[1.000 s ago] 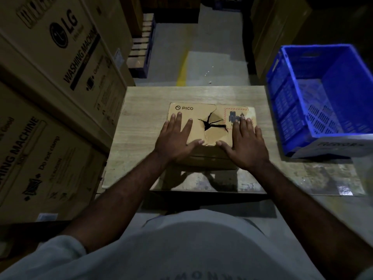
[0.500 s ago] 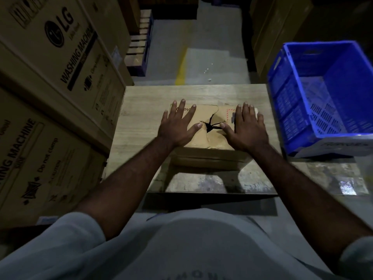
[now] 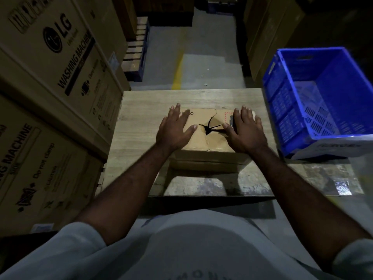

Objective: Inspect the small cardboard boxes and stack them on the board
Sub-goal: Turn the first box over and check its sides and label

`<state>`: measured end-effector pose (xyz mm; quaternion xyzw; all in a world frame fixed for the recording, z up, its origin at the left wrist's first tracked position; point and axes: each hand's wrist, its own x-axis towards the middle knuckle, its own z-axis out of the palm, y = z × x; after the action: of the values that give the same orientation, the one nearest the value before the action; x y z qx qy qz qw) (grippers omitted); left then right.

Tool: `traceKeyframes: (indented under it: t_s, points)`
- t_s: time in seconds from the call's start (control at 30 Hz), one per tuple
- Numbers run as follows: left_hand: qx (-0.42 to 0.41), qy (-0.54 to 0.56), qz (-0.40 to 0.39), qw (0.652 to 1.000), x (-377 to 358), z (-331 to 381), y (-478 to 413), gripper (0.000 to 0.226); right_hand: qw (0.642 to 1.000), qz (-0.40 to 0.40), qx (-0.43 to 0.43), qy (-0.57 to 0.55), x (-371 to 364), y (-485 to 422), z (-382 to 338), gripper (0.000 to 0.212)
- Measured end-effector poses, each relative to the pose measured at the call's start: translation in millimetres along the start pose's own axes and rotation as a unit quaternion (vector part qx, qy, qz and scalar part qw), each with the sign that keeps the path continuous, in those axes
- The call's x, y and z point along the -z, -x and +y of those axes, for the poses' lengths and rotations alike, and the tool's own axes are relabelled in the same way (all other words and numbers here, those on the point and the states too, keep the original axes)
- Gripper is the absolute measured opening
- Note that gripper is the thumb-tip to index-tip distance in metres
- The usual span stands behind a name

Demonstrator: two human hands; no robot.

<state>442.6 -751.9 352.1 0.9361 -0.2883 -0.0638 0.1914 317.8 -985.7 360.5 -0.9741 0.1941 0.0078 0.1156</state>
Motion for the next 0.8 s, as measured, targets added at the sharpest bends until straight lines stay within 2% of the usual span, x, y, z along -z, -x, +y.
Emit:
traceKeyframes:
  t_s: [0.13, 0.27, 0.37, 0.43, 0.53, 0.6, 0.7, 0.8]
  points:
    - [0.049, 0.135, 0.074, 0.987, -6, -11, 30, 0.077, 0.997, 0.046, 0.036, -0.051, 8, 18, 0, 0.074]
    - [0.085, 0.212, 0.057, 0.972, -17, -21, 65, 0.098, 0.994, 0.055, 0.087, -0.033, 3, 50, -12, 0.081]
    - [0.132, 0.312, 0.036, 0.940, -24, -23, 84, 0.109, 0.994, 0.053, 0.095, -0.025, -10, 68, -23, 0.082]
    - [0.158, 0.362, 0.025, 0.918, -27, -24, 90, 0.109, 0.995, 0.041, 0.096, -0.008, -21, 76, -28, 0.081]
    - [0.200, 0.392, 0.001, 0.898, -29, -25, 93, 0.096, 0.993, 0.051, 0.107, 0.025, -32, 84, -33, 0.072]
    - [0.228, 0.404, -0.036, 0.885, -30, -25, 95, 0.087, 0.992, 0.070, 0.095, 0.035, -35, 87, -33, 0.071]
    - [0.258, 0.408, -0.084, 0.872, -37, -30, 96, 0.077, 0.995, 0.098, 0.018, 0.032, -37, 91, -27, 0.079]
    - [0.273, 0.414, -0.092, 0.864, -43, -32, 94, 0.078, 0.992, 0.106, -0.054, -0.032, -36, 95, -13, 0.082]
